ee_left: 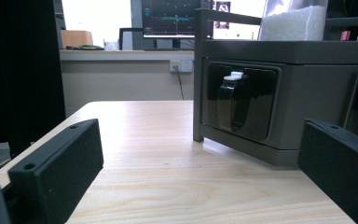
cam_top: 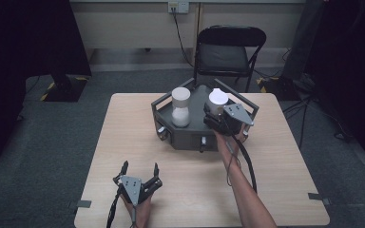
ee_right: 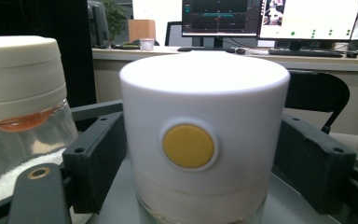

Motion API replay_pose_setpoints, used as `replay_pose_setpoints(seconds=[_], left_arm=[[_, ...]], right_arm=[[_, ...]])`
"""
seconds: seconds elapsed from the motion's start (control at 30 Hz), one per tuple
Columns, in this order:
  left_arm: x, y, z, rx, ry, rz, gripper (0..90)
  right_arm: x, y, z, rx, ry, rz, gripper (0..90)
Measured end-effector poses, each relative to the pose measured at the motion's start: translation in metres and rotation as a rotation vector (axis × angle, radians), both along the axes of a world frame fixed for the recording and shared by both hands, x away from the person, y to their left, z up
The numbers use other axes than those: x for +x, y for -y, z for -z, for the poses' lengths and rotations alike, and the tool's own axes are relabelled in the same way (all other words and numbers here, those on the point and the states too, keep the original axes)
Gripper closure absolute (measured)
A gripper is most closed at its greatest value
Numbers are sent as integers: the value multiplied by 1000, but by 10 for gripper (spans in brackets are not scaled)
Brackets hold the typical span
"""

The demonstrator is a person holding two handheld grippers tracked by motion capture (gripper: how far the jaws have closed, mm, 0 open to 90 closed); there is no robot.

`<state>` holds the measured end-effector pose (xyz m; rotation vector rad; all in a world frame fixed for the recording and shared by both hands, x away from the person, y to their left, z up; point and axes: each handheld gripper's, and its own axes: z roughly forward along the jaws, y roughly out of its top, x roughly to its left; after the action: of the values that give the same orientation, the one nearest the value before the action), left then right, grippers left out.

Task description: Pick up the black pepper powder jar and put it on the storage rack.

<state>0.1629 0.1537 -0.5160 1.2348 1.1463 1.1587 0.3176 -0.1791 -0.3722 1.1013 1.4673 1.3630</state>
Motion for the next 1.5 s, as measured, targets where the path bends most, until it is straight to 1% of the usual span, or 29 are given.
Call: replay_pose_setpoints(seconds=[0.07, 0.33, 0.5, 0.73, 0.87, 1.0, 1.1, 1.23, 1.5], left_arm=[[0, 0, 0, 0, 1, 0, 0], [0, 0, 0, 0, 1, 0, 1], [0, 0, 0, 0, 1, 0, 1], [0, 0, 0, 0, 1, -1, 1], [0, 0, 0, 0, 1, -1, 1], [0, 0, 0, -1, 1, -1, 1], [0, 0, 0, 0, 1, -1, 1], [0, 0, 0, 0, 1, -1, 1], [0, 0, 0, 0, 1, -1, 1]], right_arm=[[0, 1, 0, 5, -5, -1, 184], [-1, 2, -1, 3, 4, 0, 180], [0, 2, -1, 4, -3, -1, 179], [0, 1, -1, 3, 1, -3, 170], [0, 2, -2, 2, -4, -5, 143], [-1, 0, -1, -9, 8, 0, 121], [0, 0, 0, -8, 9, 4, 99], [0, -2, 1, -11, 6, 12, 53], [0, -3, 1, -2, 6, 24, 0]])
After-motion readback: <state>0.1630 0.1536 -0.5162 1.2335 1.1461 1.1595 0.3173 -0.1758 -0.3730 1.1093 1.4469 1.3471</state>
